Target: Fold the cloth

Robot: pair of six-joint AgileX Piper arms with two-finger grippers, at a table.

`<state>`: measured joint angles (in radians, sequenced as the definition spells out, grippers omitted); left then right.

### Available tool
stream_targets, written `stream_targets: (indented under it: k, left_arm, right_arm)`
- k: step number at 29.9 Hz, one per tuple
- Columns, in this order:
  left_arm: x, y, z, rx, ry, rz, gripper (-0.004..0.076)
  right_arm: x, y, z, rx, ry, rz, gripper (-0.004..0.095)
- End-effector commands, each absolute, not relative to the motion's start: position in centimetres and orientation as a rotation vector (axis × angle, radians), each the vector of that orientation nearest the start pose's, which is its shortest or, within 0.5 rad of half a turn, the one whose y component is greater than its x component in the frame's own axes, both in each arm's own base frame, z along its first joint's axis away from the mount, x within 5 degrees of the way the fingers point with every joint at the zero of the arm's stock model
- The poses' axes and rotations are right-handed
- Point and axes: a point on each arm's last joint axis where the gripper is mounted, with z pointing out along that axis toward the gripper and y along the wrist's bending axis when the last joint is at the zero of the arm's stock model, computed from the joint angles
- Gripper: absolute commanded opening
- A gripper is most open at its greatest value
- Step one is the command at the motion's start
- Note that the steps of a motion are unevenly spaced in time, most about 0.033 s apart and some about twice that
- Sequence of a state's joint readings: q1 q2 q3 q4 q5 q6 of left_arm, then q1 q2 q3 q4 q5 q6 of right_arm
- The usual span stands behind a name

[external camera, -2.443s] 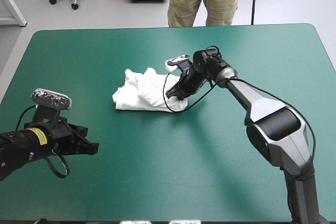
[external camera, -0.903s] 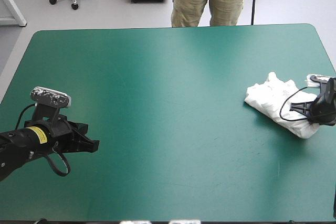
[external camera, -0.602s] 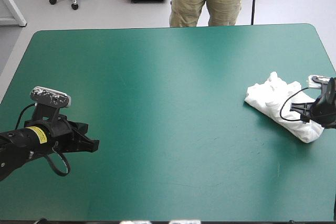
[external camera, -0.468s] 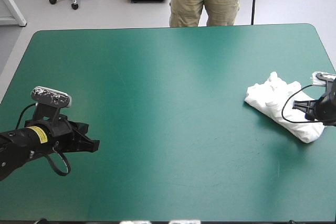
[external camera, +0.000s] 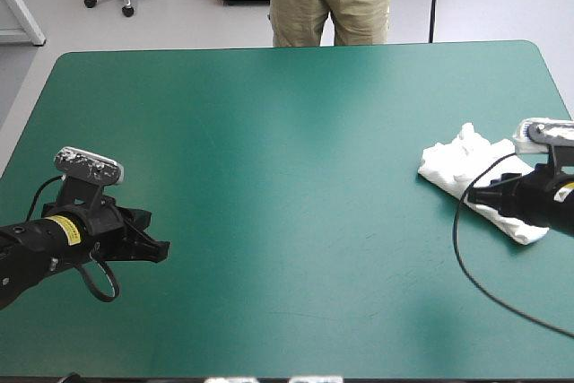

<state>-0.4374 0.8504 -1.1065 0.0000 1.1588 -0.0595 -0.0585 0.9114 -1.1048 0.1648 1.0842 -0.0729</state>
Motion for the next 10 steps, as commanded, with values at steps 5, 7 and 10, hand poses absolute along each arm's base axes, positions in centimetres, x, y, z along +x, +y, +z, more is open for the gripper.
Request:
stream_targets:
  k: [5,7,10]
  left_arm:
    - [11.9,-5.7,40.9,0.468,2.291,-0.248,-0.0009]
    - [11.5,-5.7,41.0,0.522,2.285,-0.253,-0.0009]
    - [10.0,-5.4,41.6,0.547,2.235,-0.309,-0.0009]
  right_arm:
    - [9.2,2.0,41.8,-0.201,2.292,0.194,0.0347]
    - [7.5,2.0,42.0,-0.206,2.262,0.194,0.0347]
    - [5.1,1.8,42.5,-0.207,2.182,0.191,0.0347]
